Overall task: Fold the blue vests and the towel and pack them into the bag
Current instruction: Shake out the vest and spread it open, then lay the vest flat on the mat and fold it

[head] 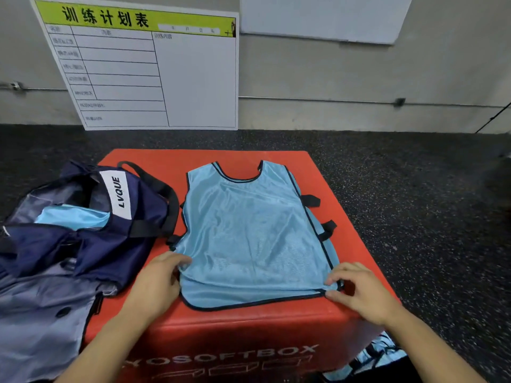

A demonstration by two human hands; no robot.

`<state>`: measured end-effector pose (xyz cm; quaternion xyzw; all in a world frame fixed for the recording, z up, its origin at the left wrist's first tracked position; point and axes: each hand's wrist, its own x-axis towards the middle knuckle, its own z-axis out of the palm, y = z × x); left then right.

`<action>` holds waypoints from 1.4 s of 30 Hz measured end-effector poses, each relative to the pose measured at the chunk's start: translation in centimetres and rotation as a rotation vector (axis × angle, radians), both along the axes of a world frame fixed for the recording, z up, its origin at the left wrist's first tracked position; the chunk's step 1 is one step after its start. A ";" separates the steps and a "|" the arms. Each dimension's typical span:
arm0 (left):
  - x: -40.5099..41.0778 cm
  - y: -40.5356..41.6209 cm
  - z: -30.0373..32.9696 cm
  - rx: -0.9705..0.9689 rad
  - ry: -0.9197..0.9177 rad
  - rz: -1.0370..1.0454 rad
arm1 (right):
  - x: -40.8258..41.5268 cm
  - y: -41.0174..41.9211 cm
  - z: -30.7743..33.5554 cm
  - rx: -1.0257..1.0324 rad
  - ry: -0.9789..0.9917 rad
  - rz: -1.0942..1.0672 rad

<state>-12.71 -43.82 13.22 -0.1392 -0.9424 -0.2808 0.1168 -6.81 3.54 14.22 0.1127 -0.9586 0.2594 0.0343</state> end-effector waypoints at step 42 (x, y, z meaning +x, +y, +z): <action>-0.8 2.7 0.5 -0.193 -0.081 0.241 | -2.8 -1.8 2.0 0.072 -0.259 -0.681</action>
